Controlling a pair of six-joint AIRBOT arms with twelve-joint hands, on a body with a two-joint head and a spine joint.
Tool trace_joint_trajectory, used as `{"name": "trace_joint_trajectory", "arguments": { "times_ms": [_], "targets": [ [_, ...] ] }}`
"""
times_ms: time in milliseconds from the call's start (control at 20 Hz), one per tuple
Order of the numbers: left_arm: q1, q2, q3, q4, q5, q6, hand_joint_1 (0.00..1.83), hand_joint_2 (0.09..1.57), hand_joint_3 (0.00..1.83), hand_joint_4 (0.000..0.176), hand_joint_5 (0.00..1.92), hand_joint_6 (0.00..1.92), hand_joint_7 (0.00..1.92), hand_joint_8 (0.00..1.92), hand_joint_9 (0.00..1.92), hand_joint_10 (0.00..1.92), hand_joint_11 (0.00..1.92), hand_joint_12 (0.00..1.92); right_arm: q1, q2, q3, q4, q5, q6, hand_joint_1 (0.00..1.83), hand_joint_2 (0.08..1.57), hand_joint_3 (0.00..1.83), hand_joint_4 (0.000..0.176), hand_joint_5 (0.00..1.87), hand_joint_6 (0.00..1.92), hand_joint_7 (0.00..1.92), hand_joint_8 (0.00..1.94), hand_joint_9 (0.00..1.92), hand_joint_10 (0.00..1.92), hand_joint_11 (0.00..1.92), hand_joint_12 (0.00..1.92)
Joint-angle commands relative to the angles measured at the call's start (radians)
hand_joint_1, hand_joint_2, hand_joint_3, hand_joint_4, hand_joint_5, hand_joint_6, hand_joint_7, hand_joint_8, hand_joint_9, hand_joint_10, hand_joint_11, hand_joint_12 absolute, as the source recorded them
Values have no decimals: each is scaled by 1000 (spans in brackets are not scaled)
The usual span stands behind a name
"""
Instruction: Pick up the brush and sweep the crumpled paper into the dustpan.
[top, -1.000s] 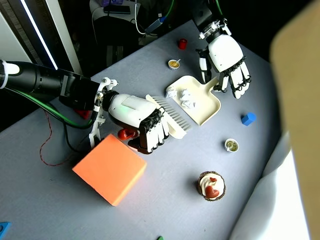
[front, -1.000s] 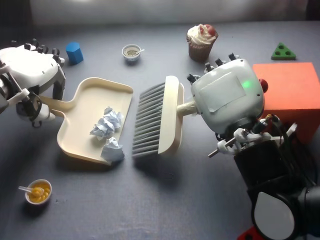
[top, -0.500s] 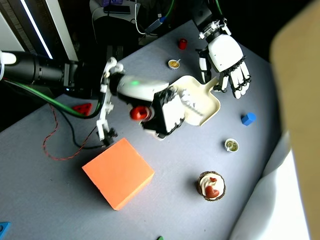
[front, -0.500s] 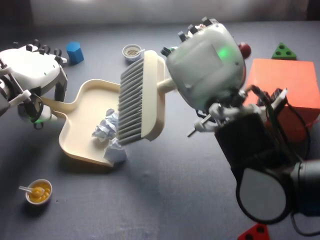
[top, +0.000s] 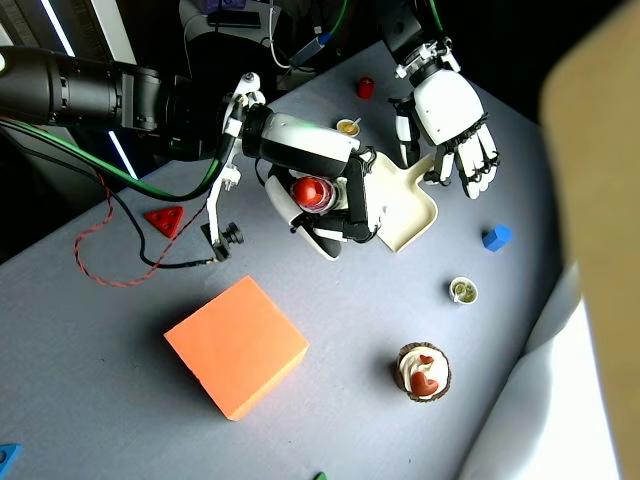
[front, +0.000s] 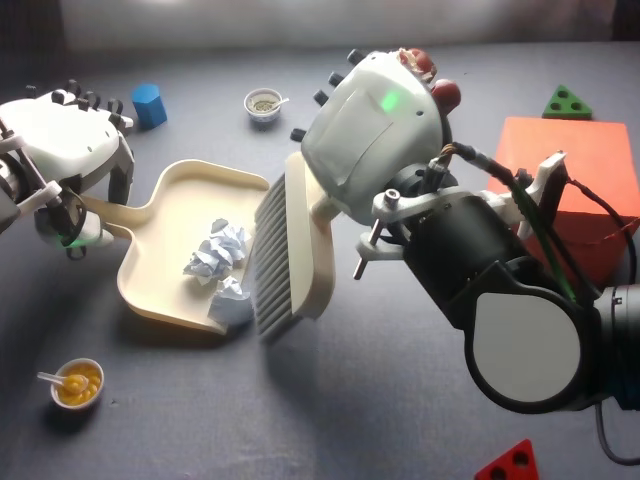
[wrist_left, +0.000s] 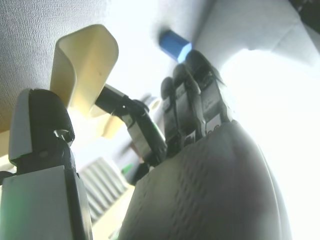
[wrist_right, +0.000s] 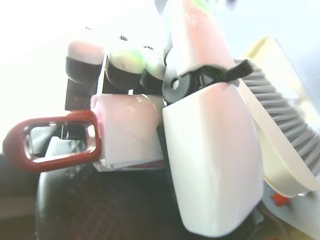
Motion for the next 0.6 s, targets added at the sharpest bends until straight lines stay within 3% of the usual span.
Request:
{"name": "trace_joint_trajectory", "arguments": {
  "times_ms": [0,200,350,550],
  "targets": [
    [-1,13,-1,29,-94,6,1125,1129,2,0,956,1012,252,2,222,1,68,553,17,5,-8,-98,-70,-19,1460,1146,1,176,1094,1921,1175,1941,1227,1921,1228,1921],
    [4,14,-5,28,-95,6,1144,1128,1,0,958,1004,242,1,203,0,1,505,-3,-15,-2,-98,-72,-19,1468,1130,0,176,1104,1921,1199,1941,1261,1921,1212,1921],
    [9,16,-11,25,-97,6,1141,1122,0,0,972,984,251,2,214,2,59,524,-25,-56,25,-101,-118,-7,1474,1137,3,176,1085,1921,1172,1941,1239,1921,1202,1921],
    [10,18,-12,22,-101,6,1156,1109,0,0,1000,938,283,5,258,7,137,558,-48,-90,43,-170,-240,157,1453,1150,3,175,1113,1921,1221,1941,1280,1921,1113,1921]
  ]
}}
